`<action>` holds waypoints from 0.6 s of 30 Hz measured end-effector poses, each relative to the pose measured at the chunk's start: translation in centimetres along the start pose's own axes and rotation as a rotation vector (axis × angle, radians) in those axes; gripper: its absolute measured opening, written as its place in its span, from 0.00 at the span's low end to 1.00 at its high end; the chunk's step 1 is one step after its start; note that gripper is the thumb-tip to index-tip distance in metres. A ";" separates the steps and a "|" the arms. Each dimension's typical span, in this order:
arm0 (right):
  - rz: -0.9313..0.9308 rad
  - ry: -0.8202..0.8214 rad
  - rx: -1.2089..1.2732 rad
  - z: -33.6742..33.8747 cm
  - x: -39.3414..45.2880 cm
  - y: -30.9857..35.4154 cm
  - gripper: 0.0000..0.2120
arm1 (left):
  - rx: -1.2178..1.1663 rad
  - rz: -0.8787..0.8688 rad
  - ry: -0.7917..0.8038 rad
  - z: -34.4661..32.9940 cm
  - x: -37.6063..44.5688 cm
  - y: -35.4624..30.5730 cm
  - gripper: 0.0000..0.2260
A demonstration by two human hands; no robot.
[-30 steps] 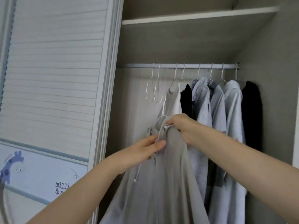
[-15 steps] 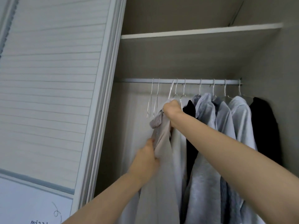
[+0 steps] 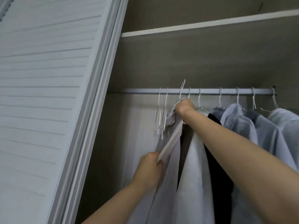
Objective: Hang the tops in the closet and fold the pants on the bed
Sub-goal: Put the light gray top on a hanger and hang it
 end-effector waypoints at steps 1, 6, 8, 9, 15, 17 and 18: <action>0.006 0.004 -0.018 -0.6 0.8 -0.3 0.13 | -0.014 -0.019 -0.005 -0.6 0.5 0.5 0.09; 0.014 0.058 -0.118 -2.4 2.4 -1.9 0.15 | -0.069 -0.042 -0.015 -2.6 1.7 2.3 0.10; 0.020 0.058 -0.145 -2.7 2.2 -2.5 0.15 | -0.075 -0.035 -0.005 -3.2 1.6 2.8 0.09; 0.032 0.056 -0.129 -2.7 2.1 -2.6 0.14 | -0.079 -0.034 0.003 -3.4 1.4 3.0 0.09; 0.048 0.176 0.147 -0.7 -0.1 -3.3 0.06 | -0.052 -0.032 0.051 -3.8 -1.0 2.9 0.12; 0.030 0.211 0.190 0.4 -1.4 -3.4 0.06 | -0.018 -0.022 0.057 -3.4 -2.0 2.8 0.12; 0.018 0.236 0.204 0.9 -2.3 -3.4 0.06 | 0.010 -0.015 0.058 -3.1 -2.7 2.6 0.11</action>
Point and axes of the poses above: each hand's wrist, its own x-axis towards the middle knuckle, its own z-axis out of the back of the hand, y = z × x, the point moved 1 cm from there along x, towards the middle knuckle, and after that the axes turned 3 degrees about -x, right-handed, at the moved point
